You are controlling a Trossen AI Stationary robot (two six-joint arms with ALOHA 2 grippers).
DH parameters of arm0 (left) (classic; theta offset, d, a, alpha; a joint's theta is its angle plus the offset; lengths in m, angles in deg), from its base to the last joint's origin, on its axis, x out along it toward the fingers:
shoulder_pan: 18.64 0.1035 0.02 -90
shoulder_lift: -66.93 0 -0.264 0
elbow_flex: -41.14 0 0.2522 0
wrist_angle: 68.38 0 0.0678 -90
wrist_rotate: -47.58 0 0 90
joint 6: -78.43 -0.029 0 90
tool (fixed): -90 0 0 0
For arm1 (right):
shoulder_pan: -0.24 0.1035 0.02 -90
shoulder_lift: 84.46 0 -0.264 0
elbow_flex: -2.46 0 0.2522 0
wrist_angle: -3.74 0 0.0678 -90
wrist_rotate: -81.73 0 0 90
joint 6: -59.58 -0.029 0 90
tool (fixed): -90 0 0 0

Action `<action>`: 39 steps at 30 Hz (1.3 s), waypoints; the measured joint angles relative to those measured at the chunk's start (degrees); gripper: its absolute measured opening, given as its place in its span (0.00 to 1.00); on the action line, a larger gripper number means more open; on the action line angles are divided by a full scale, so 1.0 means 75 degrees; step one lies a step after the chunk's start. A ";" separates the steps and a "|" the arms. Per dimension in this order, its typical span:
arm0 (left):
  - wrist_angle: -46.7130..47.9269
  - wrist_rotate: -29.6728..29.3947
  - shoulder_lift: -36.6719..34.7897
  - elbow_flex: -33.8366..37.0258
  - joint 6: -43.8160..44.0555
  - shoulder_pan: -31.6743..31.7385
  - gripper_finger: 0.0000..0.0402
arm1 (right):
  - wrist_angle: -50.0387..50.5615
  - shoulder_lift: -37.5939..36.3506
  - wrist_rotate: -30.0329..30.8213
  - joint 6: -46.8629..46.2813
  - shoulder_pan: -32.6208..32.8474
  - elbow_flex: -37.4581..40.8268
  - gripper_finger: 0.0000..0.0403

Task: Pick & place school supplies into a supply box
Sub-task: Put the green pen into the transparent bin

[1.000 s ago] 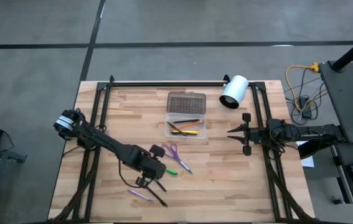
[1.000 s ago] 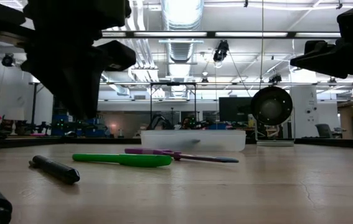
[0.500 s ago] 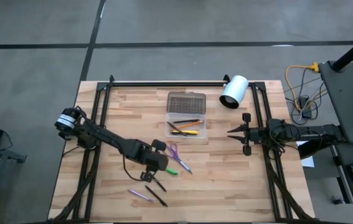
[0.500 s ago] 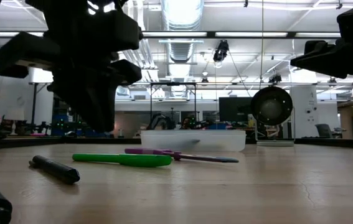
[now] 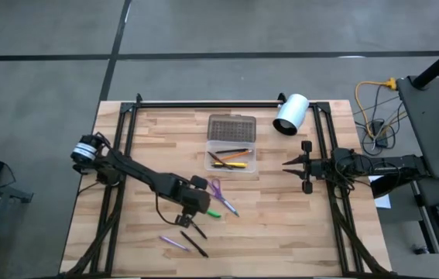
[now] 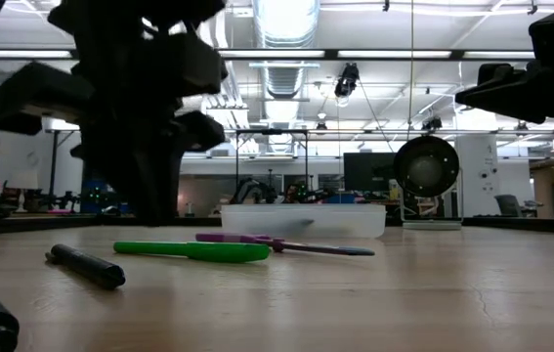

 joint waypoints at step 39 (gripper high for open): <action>0.0039 0.0460 0.0495 -0.0364 -0.0559 0.0334 0.02 | -0.0001 0.0003 0.0000 -0.0002 -0.0002 0.0000 0.18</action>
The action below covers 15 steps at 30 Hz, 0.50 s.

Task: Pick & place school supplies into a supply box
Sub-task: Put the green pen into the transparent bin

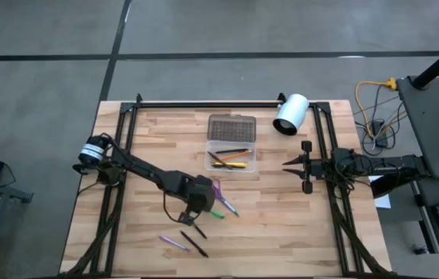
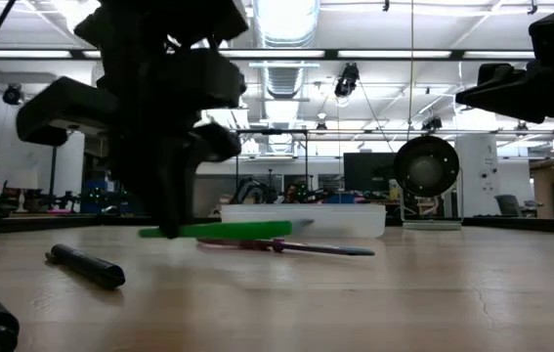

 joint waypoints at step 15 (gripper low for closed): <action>-0.0682 -0.3906 -0.0012 -0.0336 -0.0294 -0.0280 0.02 | 0.0000 -0.0003 -0.0002 0.0000 0.0001 0.0000 0.20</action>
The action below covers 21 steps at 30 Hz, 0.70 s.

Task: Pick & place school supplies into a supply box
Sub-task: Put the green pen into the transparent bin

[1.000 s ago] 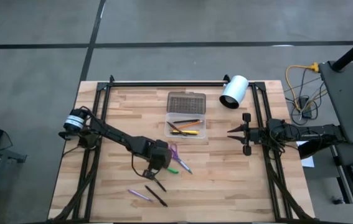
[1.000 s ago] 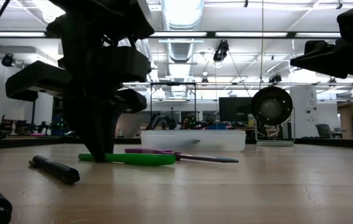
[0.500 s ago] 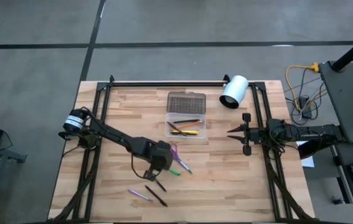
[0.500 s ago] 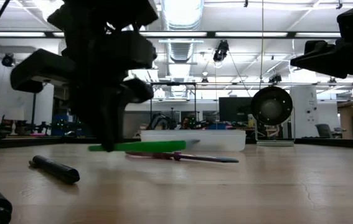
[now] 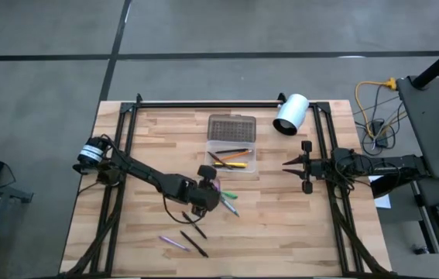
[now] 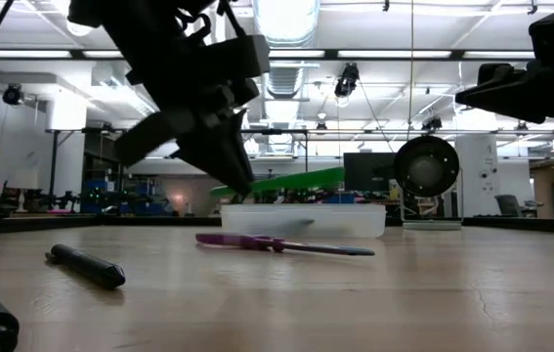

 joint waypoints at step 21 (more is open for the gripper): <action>-0.2258 -0.4247 0.0034 0.0643 -0.0968 0.0131 0.02 | 0.0000 0.0006 -0.0001 0.0000 0.0000 0.0000 0.18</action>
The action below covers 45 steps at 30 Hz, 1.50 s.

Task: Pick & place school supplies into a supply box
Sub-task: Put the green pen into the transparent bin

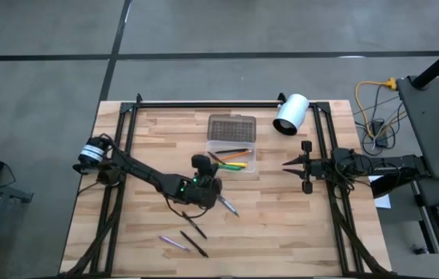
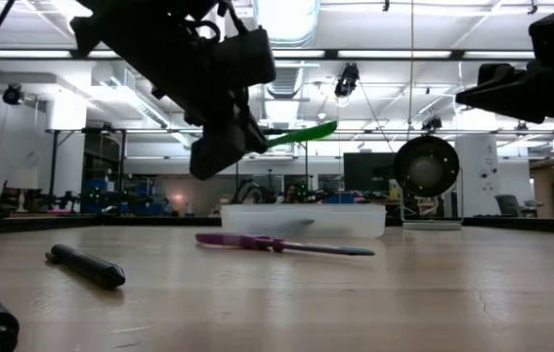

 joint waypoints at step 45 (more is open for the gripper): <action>-0.2037 0.1902 0.0120 0.0424 -0.1723 0.1640 0.04 | 0.0003 0.0003 0.0000 0.0000 -0.0001 0.0003 0.18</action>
